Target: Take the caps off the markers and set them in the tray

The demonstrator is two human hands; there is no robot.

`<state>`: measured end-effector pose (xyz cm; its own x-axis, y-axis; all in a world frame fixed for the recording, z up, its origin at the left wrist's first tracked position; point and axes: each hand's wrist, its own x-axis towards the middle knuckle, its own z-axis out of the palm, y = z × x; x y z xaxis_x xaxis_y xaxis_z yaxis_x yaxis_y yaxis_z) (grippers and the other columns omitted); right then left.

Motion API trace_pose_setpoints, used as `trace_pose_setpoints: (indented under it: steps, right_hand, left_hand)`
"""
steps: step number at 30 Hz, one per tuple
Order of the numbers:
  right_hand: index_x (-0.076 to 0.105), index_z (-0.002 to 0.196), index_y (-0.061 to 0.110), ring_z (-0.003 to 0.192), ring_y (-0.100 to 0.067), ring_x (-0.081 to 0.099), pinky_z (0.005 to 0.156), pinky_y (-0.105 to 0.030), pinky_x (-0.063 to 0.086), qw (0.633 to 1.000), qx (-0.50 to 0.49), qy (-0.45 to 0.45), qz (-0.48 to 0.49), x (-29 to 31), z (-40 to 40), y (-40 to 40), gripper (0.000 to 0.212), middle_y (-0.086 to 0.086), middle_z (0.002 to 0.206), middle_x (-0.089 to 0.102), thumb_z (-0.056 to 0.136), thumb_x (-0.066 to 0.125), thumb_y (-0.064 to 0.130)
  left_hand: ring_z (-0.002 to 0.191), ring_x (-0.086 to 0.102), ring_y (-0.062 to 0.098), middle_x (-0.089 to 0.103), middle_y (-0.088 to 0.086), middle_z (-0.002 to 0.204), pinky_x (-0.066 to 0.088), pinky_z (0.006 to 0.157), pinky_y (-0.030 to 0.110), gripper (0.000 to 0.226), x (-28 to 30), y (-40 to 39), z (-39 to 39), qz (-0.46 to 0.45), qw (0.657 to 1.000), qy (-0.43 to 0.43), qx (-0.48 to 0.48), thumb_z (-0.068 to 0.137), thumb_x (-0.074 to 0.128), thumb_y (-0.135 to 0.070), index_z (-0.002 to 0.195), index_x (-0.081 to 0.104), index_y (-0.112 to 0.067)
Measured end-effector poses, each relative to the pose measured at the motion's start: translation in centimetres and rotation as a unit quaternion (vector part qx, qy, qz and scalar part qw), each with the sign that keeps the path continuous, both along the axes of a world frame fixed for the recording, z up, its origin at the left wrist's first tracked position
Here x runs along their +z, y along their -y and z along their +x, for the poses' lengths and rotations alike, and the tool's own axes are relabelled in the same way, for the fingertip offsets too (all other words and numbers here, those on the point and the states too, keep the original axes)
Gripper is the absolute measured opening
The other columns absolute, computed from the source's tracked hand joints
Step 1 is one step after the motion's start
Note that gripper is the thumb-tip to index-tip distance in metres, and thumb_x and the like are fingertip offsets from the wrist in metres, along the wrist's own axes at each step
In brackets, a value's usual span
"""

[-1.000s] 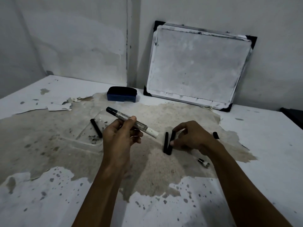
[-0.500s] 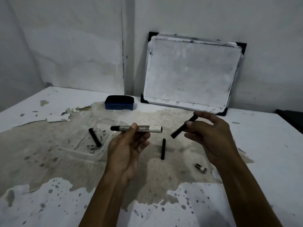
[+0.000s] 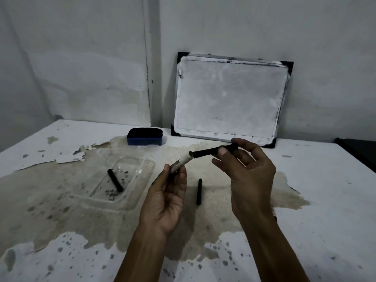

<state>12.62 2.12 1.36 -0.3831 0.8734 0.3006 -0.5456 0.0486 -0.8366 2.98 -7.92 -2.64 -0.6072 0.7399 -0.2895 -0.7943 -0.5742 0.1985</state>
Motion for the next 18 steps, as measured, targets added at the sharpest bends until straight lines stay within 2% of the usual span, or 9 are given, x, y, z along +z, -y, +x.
trace_pose_setpoints:
  steps: [4,9,14,18]
  right_hand:
    - [0.064,0.099,0.004,0.082,-0.029,0.074,0.065,-0.031,0.06,1.0,-0.02,0.001,0.011,-0.2,-0.2,0.3,0.025,-0.015,0.083,0.074,0.078,0.07,-0.007]
    - [0.063,0.101,0.001,0.079,-0.03,0.074,0.067,-0.031,0.06,0.999,-0.019,-0.028,-0.02,-0.6,-0.4,0.4,0.025,-0.011,0.076,0.075,0.078,0.07,-0.008]
    - [0.063,0.104,-0.001,0.079,-0.029,0.074,0.066,-0.028,0.059,0.999,-0.007,0.0,-0.033,-1.3,-0.5,0.4,0.027,-0.012,0.076,0.075,0.078,0.069,-0.007]
    - [0.067,0.102,0.003,0.075,-0.027,0.075,0.065,-0.027,0.059,0.998,-0.033,0.041,0.018,-1.7,-0.4,0.1,0.025,-0.007,0.076,0.076,0.078,0.071,-0.004]
  left_hand:
    - [0.067,0.076,0.023,0.075,0.019,0.078,0.061,0.052,0.027,0.028,-0.2,0.0,-0.1,-0.001,1.0,0.001,0.008,0.069,0.07,-0.006,0.094,0.066,0.004]
    - [0.066,0.076,0.024,0.075,0.019,0.076,0.061,0.053,0.027,0.028,-0.6,0.0,-0.2,-0.013,1.0,-0.002,0.004,0.07,0.069,-0.007,0.096,0.065,0.004]
    - [0.067,0.076,0.024,0.075,0.019,0.077,0.061,0.053,0.028,0.026,-0.8,0.1,-0.5,-0.015,1.0,0.0,-0.001,0.071,0.069,-0.007,0.094,0.066,0.005]
    - [0.066,0.076,0.025,0.075,0.019,0.077,0.062,0.054,0.028,0.018,-0.9,0.1,-0.8,-0.011,1.0,-0.004,0.001,0.069,0.07,-0.006,0.084,0.067,0.003]
